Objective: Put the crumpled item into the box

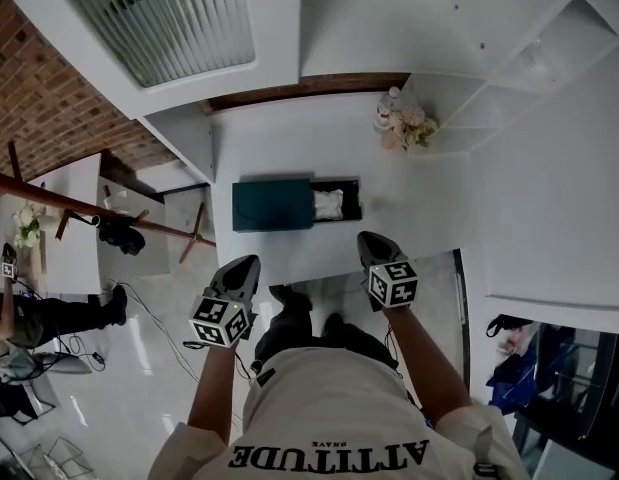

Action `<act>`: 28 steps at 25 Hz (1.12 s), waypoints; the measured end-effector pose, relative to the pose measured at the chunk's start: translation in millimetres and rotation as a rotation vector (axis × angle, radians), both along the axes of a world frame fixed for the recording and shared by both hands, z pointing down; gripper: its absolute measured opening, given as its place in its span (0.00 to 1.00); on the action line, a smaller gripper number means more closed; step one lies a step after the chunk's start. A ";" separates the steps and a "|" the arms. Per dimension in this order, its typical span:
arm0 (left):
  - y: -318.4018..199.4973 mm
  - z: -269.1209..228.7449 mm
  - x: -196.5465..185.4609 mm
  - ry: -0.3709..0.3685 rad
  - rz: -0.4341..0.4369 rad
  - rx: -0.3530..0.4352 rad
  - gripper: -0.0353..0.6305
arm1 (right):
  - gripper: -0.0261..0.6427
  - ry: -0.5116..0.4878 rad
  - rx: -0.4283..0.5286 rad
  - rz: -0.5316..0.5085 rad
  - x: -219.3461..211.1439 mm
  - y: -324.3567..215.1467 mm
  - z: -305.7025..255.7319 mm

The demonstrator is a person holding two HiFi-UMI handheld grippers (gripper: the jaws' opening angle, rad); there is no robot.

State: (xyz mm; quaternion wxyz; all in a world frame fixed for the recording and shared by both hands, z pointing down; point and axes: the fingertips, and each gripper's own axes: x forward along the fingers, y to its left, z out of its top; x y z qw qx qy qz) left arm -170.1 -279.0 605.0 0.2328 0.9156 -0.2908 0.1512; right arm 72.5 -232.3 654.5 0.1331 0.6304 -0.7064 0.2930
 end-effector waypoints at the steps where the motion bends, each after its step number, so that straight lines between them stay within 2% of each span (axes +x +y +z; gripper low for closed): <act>1: 7.4 -2.2 3.2 -0.003 -0.004 0.007 0.10 | 0.09 -0.002 0.011 -0.014 1.3 7.7 -4.5; 14: 123.8 -42.0 33.9 -0.015 -0.044 0.113 0.09 | 0.09 -0.034 0.125 -0.118 11.7 117.7 -58.1; 21: 160.0 -66.8 30.2 -0.018 -0.066 0.163 0.09 | 0.09 -0.037 0.146 -0.161 2.4 149.1 -65.3; 28: 172.4 -80.9 9.1 -0.013 -0.072 0.181 0.09 | 0.09 -0.022 0.185 -0.166 -9.6 161.4 -87.9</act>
